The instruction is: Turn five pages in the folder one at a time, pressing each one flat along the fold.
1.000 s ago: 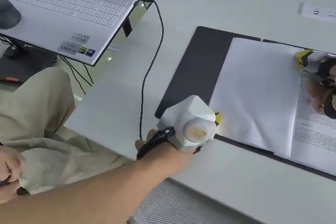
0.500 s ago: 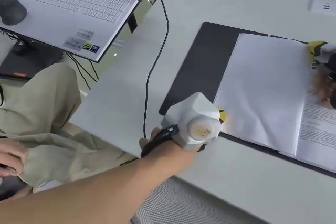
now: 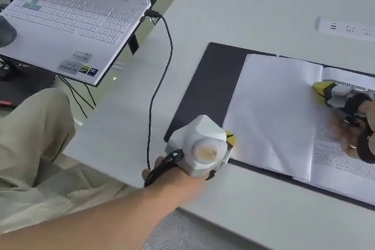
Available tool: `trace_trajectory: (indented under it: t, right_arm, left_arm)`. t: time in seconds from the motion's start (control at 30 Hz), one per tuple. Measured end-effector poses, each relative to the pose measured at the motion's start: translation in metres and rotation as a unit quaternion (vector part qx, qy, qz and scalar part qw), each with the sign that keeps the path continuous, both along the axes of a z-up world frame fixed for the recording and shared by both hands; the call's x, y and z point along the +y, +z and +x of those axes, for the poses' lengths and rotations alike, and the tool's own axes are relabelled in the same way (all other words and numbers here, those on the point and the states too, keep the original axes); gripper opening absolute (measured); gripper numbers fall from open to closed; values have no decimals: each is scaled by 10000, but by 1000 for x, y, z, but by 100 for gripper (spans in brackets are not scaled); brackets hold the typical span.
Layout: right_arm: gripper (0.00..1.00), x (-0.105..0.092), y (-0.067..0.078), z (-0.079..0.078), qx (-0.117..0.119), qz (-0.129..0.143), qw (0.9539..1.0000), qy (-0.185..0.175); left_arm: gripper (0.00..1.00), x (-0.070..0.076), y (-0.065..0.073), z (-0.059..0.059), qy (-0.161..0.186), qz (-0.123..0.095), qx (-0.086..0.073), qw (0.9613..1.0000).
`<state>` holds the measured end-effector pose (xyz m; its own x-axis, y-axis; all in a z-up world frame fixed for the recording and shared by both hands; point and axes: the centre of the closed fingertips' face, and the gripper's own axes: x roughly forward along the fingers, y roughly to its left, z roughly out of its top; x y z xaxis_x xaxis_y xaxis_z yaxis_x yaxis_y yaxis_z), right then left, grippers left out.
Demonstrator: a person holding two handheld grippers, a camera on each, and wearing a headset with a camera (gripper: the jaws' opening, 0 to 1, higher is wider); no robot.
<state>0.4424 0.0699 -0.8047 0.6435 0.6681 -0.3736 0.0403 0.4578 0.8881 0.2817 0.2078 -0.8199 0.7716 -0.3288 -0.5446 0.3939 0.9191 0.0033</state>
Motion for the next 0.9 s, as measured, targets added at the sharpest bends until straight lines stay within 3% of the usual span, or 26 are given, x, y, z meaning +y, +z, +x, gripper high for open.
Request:
trace_trajectory:
  t: [0.2,0.3,0.33,0.57,0.9]
  right_arm:
    - [0,-3,2,-42,-10,75,9997,229]
    - [0,-3,1,-62,103,217,9991,361]
    - [0,0,-2,-75,84,108,9983,568]
    - [0,3,-3,-125,128,150,9970,742]
    - [0,2,-6,-170,253,286,9961,794]
  left_arm:
    - [0,-1,0,0,7,7,15,10000]
    - [0,-1,1,0,6,12,25,10000]
    - [0,-2,1,0,6,9,29,10000]
    - [0,-3,2,0,18,35,34,10000]
    - [0,-4,2,0,27,74,52,10000]
